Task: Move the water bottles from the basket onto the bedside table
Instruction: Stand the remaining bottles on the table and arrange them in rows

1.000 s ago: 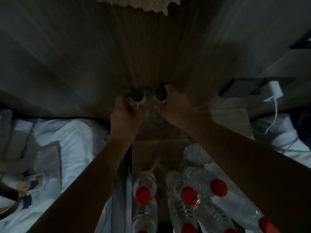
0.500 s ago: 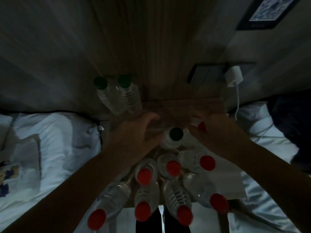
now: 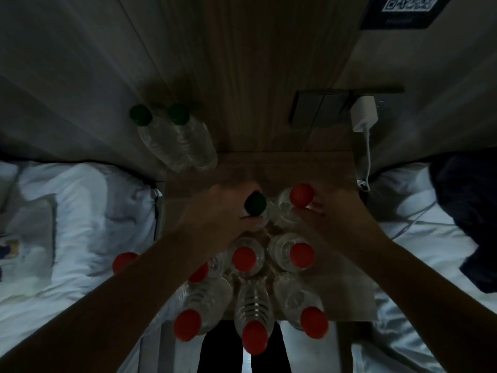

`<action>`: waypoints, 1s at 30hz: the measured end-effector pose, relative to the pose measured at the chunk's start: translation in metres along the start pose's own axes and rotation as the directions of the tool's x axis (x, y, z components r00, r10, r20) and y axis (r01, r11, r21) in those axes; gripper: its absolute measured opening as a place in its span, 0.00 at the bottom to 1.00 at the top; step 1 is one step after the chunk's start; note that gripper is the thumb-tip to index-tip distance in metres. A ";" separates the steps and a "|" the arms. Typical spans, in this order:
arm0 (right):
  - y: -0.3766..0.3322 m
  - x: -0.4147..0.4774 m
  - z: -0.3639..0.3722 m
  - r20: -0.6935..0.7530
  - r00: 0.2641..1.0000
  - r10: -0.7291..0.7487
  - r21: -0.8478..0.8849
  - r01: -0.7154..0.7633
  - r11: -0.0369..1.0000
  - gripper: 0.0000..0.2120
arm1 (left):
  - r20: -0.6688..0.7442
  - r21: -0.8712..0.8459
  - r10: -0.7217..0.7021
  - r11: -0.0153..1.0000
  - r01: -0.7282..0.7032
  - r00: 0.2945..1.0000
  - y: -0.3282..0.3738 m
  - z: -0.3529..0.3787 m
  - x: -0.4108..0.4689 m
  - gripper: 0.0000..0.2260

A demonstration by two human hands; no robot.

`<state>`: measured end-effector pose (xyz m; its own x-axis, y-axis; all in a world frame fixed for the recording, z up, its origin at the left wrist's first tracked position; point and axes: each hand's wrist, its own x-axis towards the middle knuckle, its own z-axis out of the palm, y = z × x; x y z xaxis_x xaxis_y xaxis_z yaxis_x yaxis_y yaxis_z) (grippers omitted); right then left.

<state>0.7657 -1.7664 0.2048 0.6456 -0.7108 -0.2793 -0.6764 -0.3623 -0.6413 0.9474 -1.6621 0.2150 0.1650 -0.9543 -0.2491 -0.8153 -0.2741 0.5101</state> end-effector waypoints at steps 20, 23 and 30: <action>-0.029 0.062 0.027 -0.174 0.984 0.037 0.516 0.059 0.855 0.15 | -0.234 -0.280 -0.130 0.958 0.061 0.964 -0.037 -0.030 0.040 0.16; -0.037 0.085 0.029 -0.198 0.979 0.052 0.523 0.060 0.850 0.17 | -0.281 -0.220 -0.121 0.974 0.059 0.952 -0.045 -0.039 0.052 0.15; -0.043 0.119 0.034 -0.253 0.966 0.060 0.521 0.084 0.850 0.16 | -0.288 -0.197 -0.147 0.976 0.091 0.946 -0.053 -0.048 0.075 0.15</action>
<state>0.8840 -1.8144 0.1748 0.4928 -0.8608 -0.1274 -0.3360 -0.0531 -0.9404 1.0301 -1.7246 0.2091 0.4359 -0.8970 -0.0732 -0.6713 -0.3782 0.6374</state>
